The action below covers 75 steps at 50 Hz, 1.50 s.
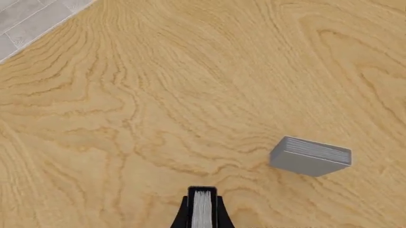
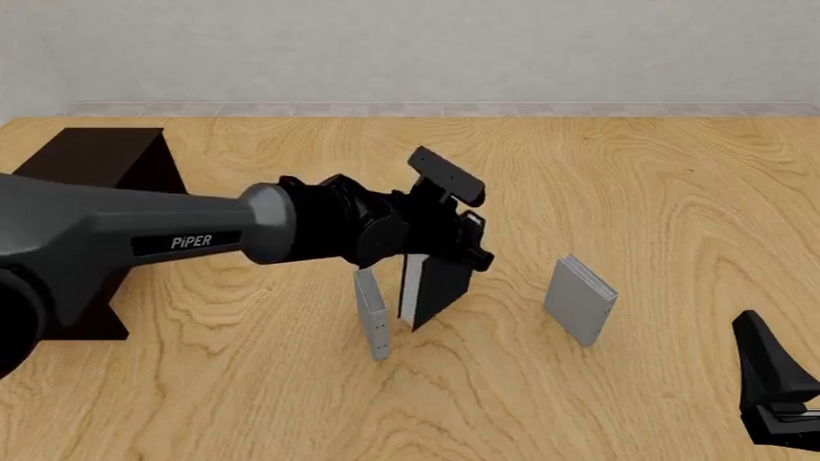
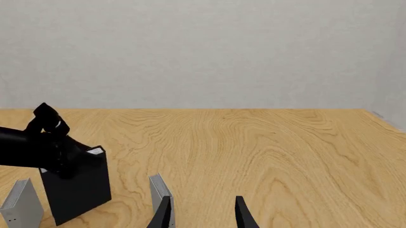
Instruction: Pick up the book in the middle and place it on the cabinet shelf.
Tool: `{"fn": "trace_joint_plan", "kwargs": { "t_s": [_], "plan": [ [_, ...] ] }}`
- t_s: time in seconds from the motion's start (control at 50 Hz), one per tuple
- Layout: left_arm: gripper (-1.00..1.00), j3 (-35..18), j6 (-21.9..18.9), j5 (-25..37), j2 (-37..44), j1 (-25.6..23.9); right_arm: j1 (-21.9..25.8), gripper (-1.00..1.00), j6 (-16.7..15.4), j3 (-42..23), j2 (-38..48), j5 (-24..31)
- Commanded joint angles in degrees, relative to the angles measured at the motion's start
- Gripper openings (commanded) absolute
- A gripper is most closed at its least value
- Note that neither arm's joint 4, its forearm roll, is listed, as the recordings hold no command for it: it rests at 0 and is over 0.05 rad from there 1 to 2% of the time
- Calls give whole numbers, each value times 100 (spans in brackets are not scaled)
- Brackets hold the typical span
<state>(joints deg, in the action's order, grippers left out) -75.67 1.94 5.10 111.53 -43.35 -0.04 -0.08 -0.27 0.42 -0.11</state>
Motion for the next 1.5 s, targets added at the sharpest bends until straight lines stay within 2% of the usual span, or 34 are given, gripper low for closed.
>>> {"fn": "trace_joint_plan", "kwargs": {
  "t_s": [0.02,0.32,0.64,0.96,1.16,1.18,1.28,1.44,1.5],
  "plan": [
    [-100,69,-306,29,67,-113,0,100,2,0,0,0],
    [-100,-195,-550,127,-346,2,-1,100,-1,0,0,0],
    [-100,-314,-619,186,-658,42,0,100,0,0,-1,0],
    [-100,-766,-753,454,-954,232,0,100,0,0,1,0],
    [-100,-1034,-940,644,-1201,372,-1,100,-1,0,0,0],
    [-100,-1055,-1069,634,-1273,433,1,100,0,0,0,0],
    [-100,-1055,-1033,711,-1434,427,-2,100,0,0,0,0],
    [-100,-1211,-1287,772,-1663,758,0,100,-1,0,1,0],
    [-100,-1116,-1470,750,-1803,807,-1,100,1,0,0,0]
  ]
}}
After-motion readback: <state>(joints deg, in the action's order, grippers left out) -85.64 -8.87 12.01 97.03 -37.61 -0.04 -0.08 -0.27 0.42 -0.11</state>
